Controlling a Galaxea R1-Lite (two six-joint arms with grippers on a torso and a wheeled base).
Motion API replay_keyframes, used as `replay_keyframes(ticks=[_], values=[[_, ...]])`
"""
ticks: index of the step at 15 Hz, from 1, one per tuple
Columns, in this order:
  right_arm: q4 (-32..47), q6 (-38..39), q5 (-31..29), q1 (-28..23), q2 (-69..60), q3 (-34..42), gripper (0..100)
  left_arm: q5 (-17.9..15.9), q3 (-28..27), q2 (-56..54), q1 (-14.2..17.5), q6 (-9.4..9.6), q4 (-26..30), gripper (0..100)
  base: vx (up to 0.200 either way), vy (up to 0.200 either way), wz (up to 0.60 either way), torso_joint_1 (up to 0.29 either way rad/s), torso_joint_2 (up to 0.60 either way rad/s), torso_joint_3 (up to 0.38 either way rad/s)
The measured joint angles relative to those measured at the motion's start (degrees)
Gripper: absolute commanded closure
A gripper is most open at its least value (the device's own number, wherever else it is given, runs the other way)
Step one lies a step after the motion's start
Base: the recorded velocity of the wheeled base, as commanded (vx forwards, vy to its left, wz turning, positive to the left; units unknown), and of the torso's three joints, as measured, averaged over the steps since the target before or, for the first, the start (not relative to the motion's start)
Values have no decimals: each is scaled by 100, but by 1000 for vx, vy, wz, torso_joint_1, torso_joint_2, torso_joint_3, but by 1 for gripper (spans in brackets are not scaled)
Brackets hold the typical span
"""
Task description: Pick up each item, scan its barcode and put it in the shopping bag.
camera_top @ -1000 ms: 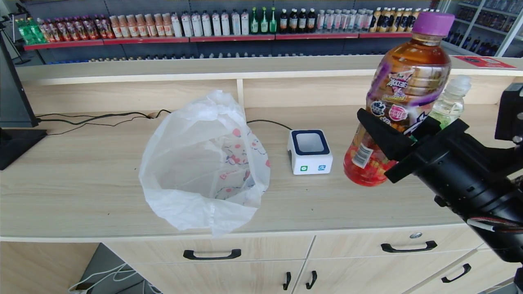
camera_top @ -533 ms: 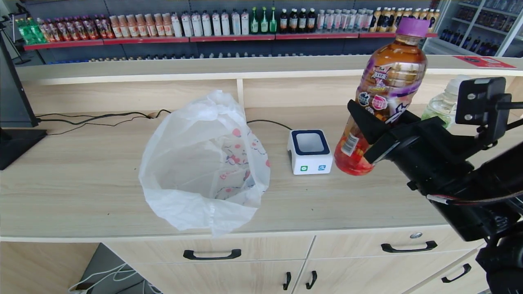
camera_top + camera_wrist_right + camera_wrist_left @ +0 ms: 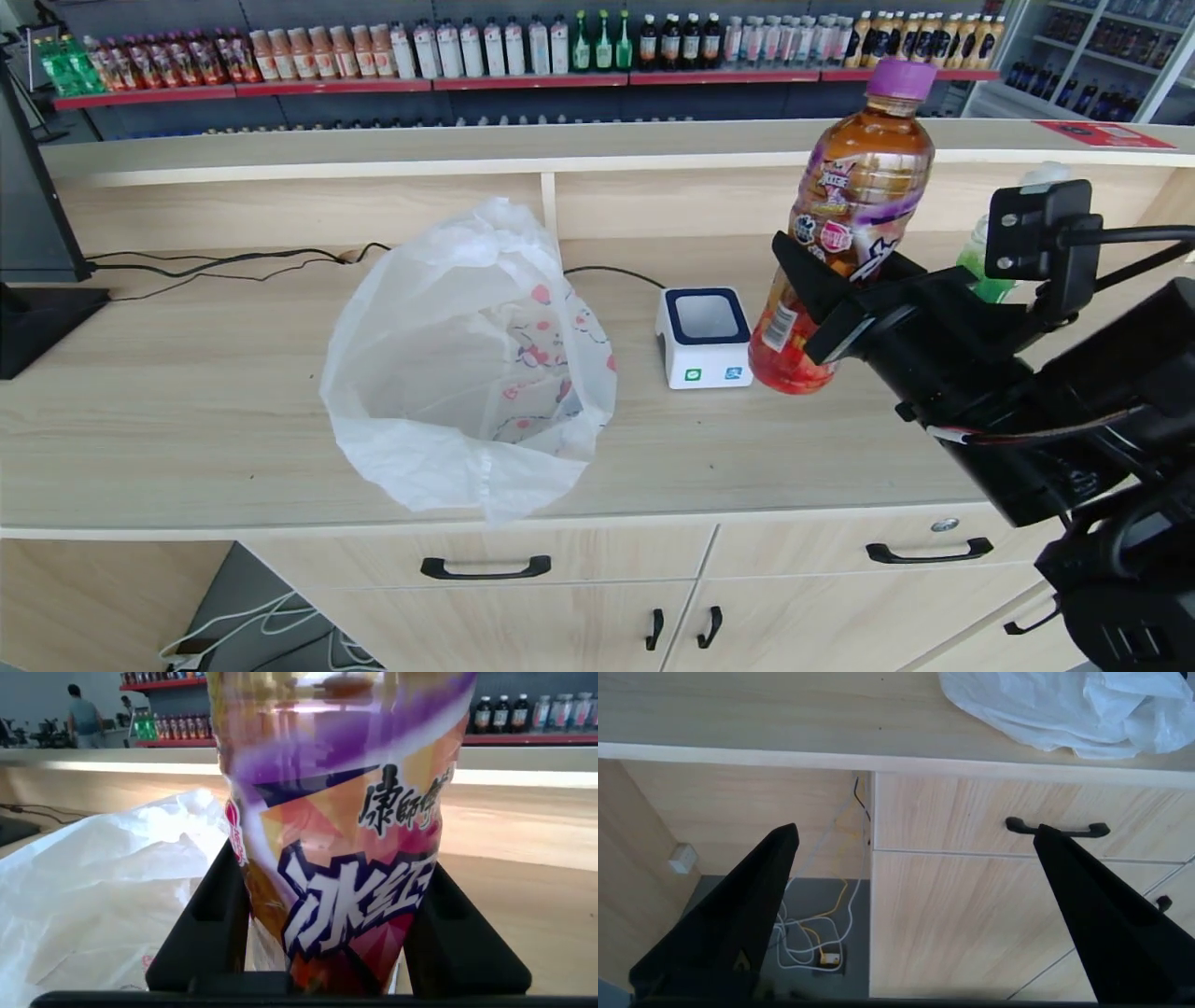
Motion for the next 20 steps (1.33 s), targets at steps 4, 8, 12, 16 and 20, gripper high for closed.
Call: replay_keyframes(ticks=[4,8,12,16,20], values=[[-2,0,9,-183,-24,-118,100,0,0,0,6,13,-5,0,-50,0,0,-5,1,3],[7,5,6,-419,-193,-33,100,0,0,0,0,9,-2,0,0,100,0,8,2,2],[-6,7,13,-439,-345,59,100,0,0,0,-5,6,-5,0,0,200,0,5,0,0],[-17,7,17,-441,-439,121,100,0,0,0,6,-11,-9,0,0,200,0,0,1,2],[-24,10,17,-441,-446,63,100,0,0,0,11,-27,-6,0,0,200,0,2,7,2]])
